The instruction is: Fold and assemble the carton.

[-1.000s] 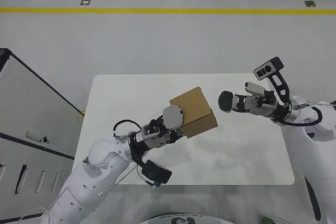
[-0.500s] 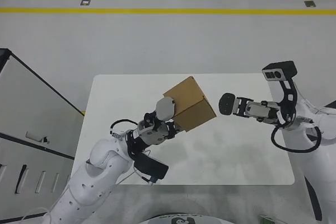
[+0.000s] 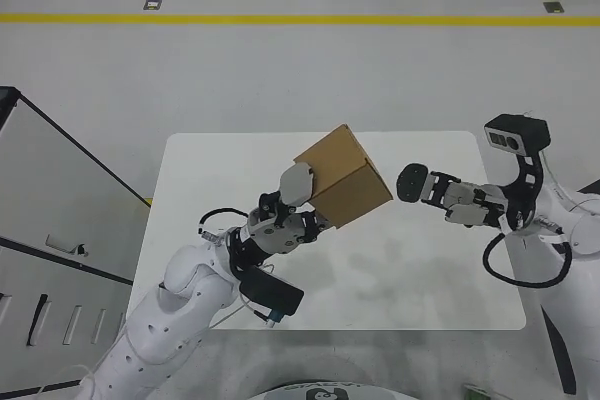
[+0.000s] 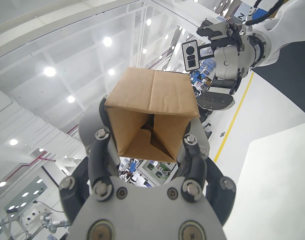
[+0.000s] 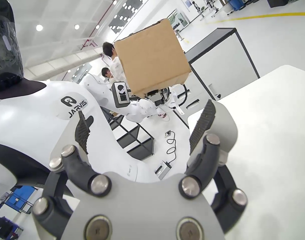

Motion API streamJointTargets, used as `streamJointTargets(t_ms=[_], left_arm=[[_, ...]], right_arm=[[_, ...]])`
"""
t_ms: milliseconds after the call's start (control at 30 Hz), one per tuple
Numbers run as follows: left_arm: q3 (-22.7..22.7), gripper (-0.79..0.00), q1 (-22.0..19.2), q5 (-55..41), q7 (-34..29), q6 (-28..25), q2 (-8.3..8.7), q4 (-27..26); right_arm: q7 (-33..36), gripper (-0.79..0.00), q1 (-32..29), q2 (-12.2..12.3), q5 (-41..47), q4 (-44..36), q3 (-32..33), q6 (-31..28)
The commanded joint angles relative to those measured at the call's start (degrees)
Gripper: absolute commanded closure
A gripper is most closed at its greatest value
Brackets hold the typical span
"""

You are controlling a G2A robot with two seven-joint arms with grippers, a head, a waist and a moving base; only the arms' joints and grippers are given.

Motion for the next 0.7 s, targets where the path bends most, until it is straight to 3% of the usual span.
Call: streamJointTargets(t_ms=[0, 267, 467, 667], left_arm=[[0.3, 0.0, 0.2, -1.9, -0.9, 0.2, -0.21, -0.4], [2.2, 0.0, 0.7, -4.1, -2.0, 1.4, -0.91, -0.7], [3.8, 0.0, 0.4, -3.5, -1.9, 1.3, -1.36, 0.3], [3.7, 0.0, 0.4, -2.9, -1.8, 1.4, -1.57, 0.2]], right_arm=[[-4.0, -0.785, -0.1, -0.3, -5.1, 0.8, -0.4, -6.1], [-15.3, -0.785, 0.0, -0.7, -13.3, 2.2, -5.3, -17.5], [-19.2, -0.785, 1.6, -1.1, -12.7, 6.2, -10.5, -19.7], [-19.2, -0.785, 1.6, -1.1, -12.7, 6.2, -10.5, -19.7]])
